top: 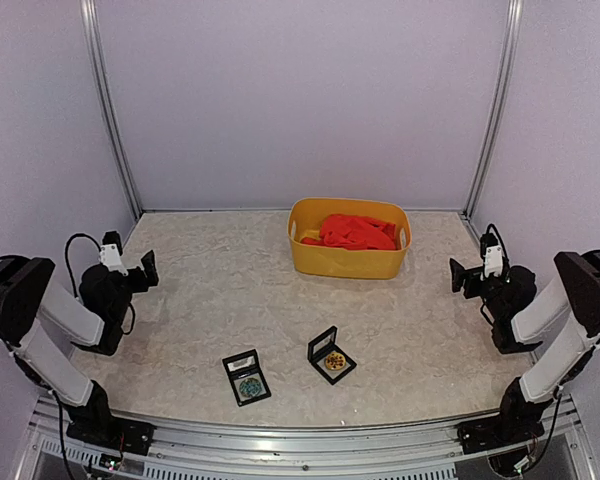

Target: Pin the brooch onto the clothing

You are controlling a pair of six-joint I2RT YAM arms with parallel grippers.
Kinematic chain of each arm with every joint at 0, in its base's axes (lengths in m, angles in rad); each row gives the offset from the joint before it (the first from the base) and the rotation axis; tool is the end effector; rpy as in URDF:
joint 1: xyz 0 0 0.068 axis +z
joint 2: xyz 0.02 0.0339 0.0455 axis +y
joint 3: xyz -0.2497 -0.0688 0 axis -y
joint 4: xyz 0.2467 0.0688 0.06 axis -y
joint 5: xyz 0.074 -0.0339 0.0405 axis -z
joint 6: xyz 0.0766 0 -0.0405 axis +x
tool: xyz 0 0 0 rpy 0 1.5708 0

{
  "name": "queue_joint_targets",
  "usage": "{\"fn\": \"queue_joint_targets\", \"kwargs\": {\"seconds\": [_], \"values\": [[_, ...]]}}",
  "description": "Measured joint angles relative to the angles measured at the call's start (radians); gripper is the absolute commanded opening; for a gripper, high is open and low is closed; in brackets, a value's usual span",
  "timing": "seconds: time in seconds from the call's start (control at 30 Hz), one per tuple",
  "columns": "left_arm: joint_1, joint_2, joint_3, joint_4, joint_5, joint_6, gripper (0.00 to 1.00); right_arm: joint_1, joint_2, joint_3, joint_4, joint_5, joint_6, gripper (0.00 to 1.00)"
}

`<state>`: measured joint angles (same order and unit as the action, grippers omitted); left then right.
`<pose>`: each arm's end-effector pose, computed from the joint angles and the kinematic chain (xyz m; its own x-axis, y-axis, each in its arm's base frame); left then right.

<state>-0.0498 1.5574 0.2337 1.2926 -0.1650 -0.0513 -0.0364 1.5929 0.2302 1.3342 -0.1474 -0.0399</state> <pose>0.2849 -0.0016 0.1340 -0.0251 -0.0494 -0.9985 -0.1163 0.9921 -0.0462 0.2851 0.0009 0.1299 -0.0240 -0.0386 -0.9990 -0.1118 0.9931 -0.0357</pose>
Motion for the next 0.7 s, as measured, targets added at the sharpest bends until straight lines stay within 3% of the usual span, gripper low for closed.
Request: {"fn": "queue_joint_targets", "kwargs": {"seconds": [0.17, 0.33, 0.5, 0.57, 0.7], "values": [[0.004, -0.003, 0.019, -0.035, -0.013, -0.004, 0.99, 0.0, 0.0, 0.0, -0.001, 0.003, 0.0, 0.99], [-0.019, -0.083, 0.266, -0.402, -0.11, 0.005, 0.99, 0.0, -0.018, 0.013, -0.05, 0.019, 0.008, 0.99], [-0.186, -0.193, 0.615, -0.723, -0.063, 0.114, 0.99, -0.006, -0.214, 0.25, -0.501, -0.032, 0.045, 0.96], [-0.288, -0.222, 0.749, -0.865, 0.059, 0.188, 0.99, -0.005, -0.266, 0.466, -0.712, -0.182, 0.049, 0.92], [-0.55, -0.246, 0.927, -1.213, 0.284, 0.36, 0.99, 0.079, -0.278, 0.679, -0.962, -0.349, -0.014, 0.95]]}}
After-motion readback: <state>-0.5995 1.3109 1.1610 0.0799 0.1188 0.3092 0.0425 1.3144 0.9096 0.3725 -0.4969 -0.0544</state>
